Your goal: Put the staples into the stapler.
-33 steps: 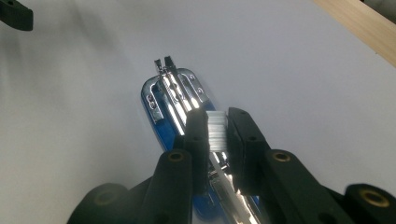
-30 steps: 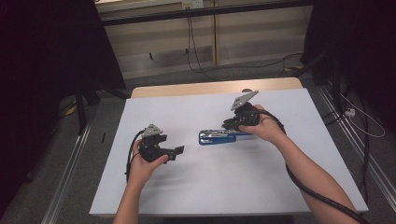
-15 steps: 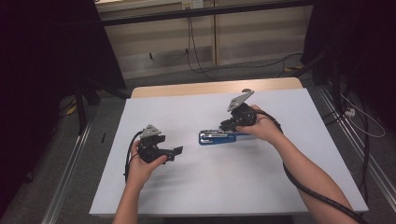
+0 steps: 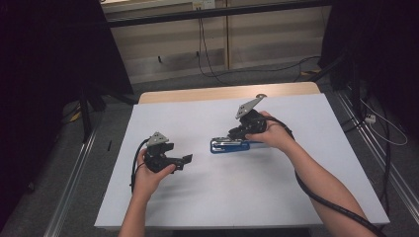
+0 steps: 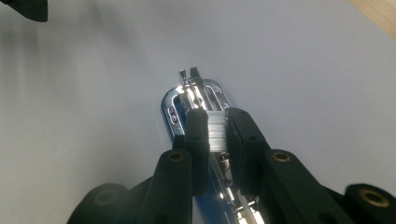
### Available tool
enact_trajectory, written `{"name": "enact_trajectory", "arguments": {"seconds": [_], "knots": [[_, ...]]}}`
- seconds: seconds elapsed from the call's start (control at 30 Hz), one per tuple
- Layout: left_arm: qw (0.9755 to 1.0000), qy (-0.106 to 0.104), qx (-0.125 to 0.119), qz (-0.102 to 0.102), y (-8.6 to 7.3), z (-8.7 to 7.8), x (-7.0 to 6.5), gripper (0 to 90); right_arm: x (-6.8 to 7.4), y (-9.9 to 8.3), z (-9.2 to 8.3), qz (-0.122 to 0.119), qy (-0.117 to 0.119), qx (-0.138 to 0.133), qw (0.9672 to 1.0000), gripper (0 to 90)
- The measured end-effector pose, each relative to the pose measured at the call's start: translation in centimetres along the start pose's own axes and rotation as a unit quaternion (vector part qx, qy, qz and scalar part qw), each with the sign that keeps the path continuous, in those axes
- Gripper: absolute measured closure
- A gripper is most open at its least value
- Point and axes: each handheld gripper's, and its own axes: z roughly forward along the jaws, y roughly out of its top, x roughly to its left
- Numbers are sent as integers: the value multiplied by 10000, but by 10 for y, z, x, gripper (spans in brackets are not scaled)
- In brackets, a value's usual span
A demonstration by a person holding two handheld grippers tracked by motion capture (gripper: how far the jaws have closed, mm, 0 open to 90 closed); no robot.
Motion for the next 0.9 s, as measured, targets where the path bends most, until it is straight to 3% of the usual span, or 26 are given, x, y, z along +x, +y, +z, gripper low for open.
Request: {"name": "enact_trajectory", "arguments": {"seconds": [0.47, 0.9], "knots": [[10000, 12, 10, -27, -1, 0, 1, 89, -4, 2, 4, -41, 85, 184, 9998, 794], [10000, 11, 6, -9, -1, 0, 2, 89, -4, 13, 9, -277, 212, 509, 9981, 794]]}}
